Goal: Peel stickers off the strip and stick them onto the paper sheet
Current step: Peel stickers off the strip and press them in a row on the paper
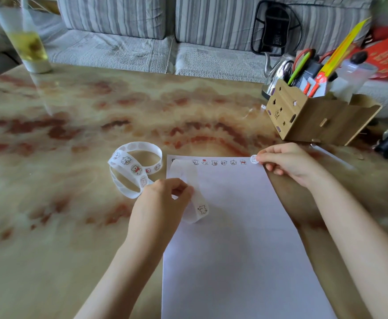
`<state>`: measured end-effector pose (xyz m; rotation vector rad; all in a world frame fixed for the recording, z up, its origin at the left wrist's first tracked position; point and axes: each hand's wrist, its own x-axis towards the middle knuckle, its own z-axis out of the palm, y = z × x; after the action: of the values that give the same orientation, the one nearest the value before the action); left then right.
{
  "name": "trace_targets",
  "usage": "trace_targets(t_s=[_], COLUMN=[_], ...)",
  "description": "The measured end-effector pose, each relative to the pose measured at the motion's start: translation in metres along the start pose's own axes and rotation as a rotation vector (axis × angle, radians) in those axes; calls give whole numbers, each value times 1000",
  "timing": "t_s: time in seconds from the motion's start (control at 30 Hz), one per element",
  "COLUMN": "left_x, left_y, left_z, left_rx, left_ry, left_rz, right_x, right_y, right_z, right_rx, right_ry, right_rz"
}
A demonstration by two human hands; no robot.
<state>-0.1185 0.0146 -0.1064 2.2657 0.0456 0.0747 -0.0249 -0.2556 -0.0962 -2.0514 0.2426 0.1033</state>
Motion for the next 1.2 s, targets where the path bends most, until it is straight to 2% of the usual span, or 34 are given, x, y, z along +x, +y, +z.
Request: trace_targets(t_s=[0.37, 1.2], left_x=[-1, 0], left_y=[0, -1], left_z=[0, 0], left_rx=[-38, -18], left_ry=[-10, -14], left_rz=[-15, 4], right_x=[0, -5], right_y=[-1, -4], right_z=[0, 13], right_rx=[-57, -134], right_ry=[-15, 66], right_rz=[-8, -57])
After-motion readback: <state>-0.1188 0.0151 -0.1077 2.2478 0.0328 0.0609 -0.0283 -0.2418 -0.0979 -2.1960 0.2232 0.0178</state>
